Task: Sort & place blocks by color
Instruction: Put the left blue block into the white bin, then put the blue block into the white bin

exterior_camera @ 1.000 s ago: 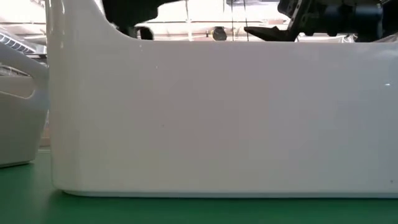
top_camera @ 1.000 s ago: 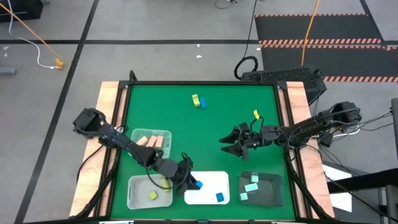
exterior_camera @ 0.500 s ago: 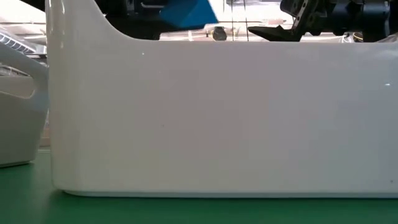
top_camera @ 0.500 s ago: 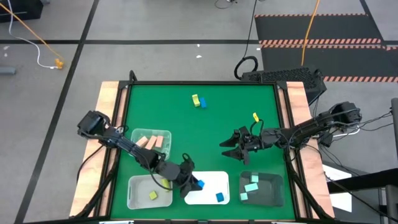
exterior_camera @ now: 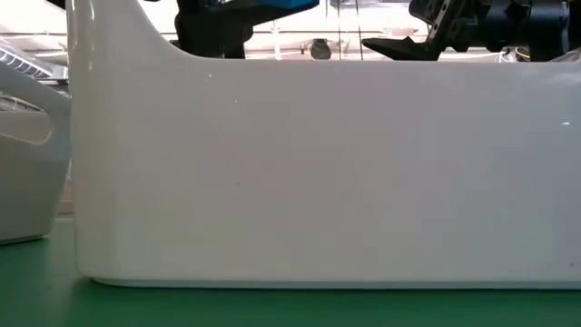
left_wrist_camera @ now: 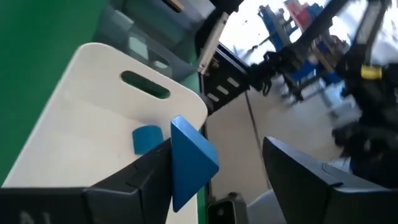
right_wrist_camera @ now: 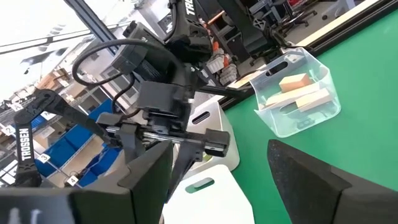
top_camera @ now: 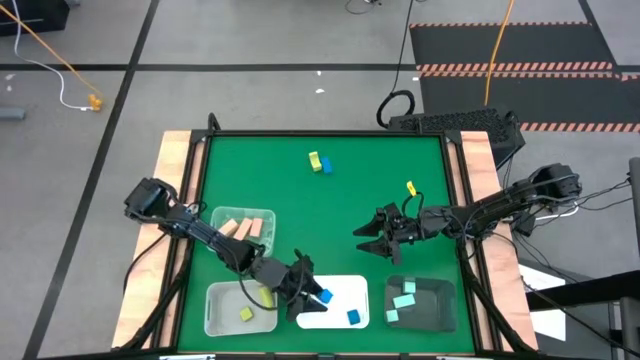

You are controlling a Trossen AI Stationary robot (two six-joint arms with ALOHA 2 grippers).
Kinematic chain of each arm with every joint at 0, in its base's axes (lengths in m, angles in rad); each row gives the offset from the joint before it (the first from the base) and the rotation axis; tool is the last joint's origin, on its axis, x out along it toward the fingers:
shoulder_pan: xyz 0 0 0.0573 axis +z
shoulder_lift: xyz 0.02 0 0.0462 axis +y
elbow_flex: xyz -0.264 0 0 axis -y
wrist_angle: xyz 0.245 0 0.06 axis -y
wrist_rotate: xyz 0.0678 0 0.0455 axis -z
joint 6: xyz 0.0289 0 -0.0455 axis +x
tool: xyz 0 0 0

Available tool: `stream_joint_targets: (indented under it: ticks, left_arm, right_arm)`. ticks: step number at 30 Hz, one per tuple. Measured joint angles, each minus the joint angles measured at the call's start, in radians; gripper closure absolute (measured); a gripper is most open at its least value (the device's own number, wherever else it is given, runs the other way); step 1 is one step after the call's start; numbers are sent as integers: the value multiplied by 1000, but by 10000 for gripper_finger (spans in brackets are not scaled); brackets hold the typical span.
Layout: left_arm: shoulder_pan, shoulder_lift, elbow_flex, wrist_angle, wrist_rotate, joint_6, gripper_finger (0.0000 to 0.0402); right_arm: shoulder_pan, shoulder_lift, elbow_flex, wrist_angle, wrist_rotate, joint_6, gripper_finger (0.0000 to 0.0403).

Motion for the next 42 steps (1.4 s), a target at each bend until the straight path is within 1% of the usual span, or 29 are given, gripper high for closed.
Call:
stream_joint_targets:
  ticks: [10, 13, 18, 22, 28, 31, 33, 35, 37, 39, 42]
  left_arm:
    - [-12, 0, 0, -9, 7, 448, 165]
    - [-12, -1, 0, -66, 6, 596, 165]
    - [-7, -1, 0, -209, -8, 805, 165]
    - [-6, -1, 0, -265, -34, 926, 165]
    - [6, -5, 0, -254, -36, 986, 165]
    - [26, -24, 0, -247, -75, 1019, 165]
    - [49, -50, 0, -258, -105, 987, 165]
    - [78, -77, 0, -261, -138, 954, 165]
    - [113, -115, 0, -297, -157, 949, 165]
    - [156, -152, 1, -333, -157, 968, 165]
    - [231, -208, 1, -410, -158, 991, 165]
  right_arm:
    - [0, 0, 0, -1, 0, -49, 152]
    - [0, 0, 0, 0, 0, -49, 152]
    - [0, 0, 0, 0, -4, -43, 152]
    - [0, 0, 0, 0, -4, 2, 152]
    - [0, 0, 0, 0, -4, 48, 152]
    - [0, 0, 0, 4, 9, 101, 152]
    - [0, 0, 0, 22, 54, 155, 152]
    - [-3, 0, 0, 46, 123, 166, 152]
    - [-18, 0, 0, 63, 175, 112, 152]
    - [-45, 0, 0, 69, 203, 38, 152]
    - [-107, 0, 0, 70, 210, -36, 152]
